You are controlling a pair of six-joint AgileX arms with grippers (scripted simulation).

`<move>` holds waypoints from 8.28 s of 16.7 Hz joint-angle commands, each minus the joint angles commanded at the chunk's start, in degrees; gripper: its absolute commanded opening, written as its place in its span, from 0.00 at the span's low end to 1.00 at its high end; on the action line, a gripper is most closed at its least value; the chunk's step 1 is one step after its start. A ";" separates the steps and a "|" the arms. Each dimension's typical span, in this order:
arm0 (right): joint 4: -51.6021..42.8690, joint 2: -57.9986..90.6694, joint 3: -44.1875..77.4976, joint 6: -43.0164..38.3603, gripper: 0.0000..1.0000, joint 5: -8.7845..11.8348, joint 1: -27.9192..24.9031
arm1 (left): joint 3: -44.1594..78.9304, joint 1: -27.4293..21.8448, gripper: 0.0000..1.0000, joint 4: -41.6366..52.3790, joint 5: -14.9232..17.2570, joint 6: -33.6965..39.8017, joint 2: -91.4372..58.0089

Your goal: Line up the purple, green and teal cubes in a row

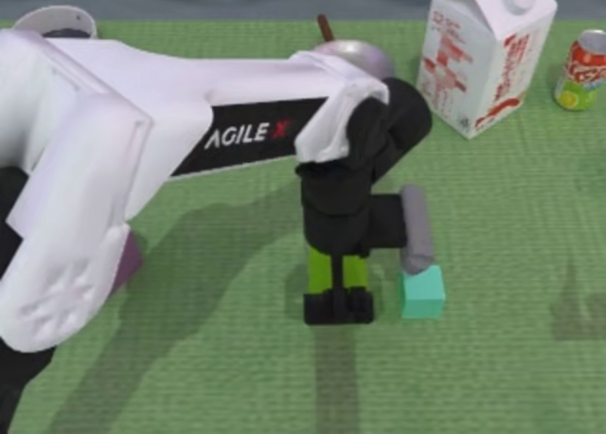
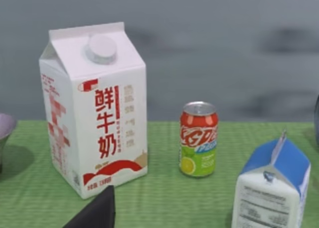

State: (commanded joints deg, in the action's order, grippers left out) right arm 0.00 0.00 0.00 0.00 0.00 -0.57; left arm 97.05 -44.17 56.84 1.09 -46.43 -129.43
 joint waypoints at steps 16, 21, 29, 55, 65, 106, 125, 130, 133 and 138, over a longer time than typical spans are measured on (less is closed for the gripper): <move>0.00 0.00 0.00 0.00 1.00 0.00 0.00 | 6.39 4.92 1.00 12.33 -0.20 2.63 5.83; 0.00 0.00 0.00 0.00 1.00 0.00 0.00 | -5.68 22.19 1.00 8.83 -0.66 11.11 13.47; 0.00 0.00 0.00 0.00 1.00 0.00 0.00 | -16.56 35.63 1.00 5.19 -1.04 18.77 20.97; 0.00 0.00 0.00 0.00 1.00 0.00 0.00 | -27.61 35.75 0.40 -13.73 -0.99 18.54 13.10; 0.00 0.00 0.00 0.00 1.00 0.00 0.00 | -27.61 35.75 0.00 -13.73 -0.99 18.54 13.10; 0.00 0.00 0.00 0.00 1.00 0.00 0.00 | -11.64 10.20 0.00 6.79 -1.28 80.12 18.00; 0.00 0.00 0.00 0.00 1.00 0.00 0.00 | -20.75 10.50 0.23 -7.65 -1.25 79.74 12.68; 0.00 0.00 0.00 0.00 1.00 0.00 0.00 | -20.75 10.50 0.60 -7.65 -1.25 79.74 12.68; 0.00 0.00 0.00 0.00 1.00 0.00 0.00 | -20.75 10.50 0.83 -7.65 -1.25 79.74 12.68; 0.00 0.00 0.00 0.00 1.00 0.00 0.00 | -20.75 10.50 1.00 -7.65 -1.25 79.74 12.68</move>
State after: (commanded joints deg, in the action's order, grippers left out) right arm 0.00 0.00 0.00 0.00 0.00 -0.57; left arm 76.30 -33.66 49.20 -0.16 33.31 -116.75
